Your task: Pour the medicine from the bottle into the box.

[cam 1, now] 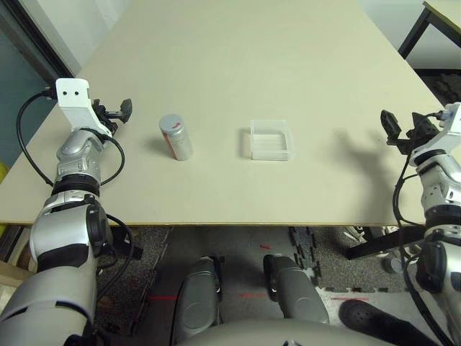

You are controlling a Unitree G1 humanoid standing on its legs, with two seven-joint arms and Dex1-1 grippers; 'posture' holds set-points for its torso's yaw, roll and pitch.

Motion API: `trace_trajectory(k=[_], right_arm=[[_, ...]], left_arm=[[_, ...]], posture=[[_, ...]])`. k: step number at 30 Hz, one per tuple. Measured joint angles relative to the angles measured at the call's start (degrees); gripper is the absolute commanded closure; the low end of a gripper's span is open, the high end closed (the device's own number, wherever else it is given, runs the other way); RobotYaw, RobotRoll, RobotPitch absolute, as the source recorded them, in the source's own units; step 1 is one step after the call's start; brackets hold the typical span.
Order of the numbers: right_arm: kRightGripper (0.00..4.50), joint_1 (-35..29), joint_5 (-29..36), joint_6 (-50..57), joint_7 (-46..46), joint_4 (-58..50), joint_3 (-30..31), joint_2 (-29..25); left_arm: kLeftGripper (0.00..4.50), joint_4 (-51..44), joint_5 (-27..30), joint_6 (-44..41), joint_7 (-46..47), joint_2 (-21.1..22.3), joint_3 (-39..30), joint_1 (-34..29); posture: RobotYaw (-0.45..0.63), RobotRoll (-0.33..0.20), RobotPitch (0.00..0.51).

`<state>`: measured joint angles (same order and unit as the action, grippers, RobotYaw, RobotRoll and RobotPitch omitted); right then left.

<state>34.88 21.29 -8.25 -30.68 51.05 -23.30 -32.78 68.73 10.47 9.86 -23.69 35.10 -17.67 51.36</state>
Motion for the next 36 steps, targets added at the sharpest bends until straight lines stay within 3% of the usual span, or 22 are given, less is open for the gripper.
trace_trajectory(k=[17,36], right_arm=[[0.00,0.58,-0.02,-0.24,-5.41,-0.52,0.98,1.33],[0.00,-9.39,7.75,17.73,-37.81,-33.20,12.46,-0.15]], left_arm=[[0.02,-0.42,0.20,-0.07,-2.73,1.23,0.11,-0.07],[0.02,-13.86,4.86,-6.55,-18.11,2.22,-0.68,-7.67]], posture=[[-0.09,0.000,0.108],[-0.09,0.000,0.131]])
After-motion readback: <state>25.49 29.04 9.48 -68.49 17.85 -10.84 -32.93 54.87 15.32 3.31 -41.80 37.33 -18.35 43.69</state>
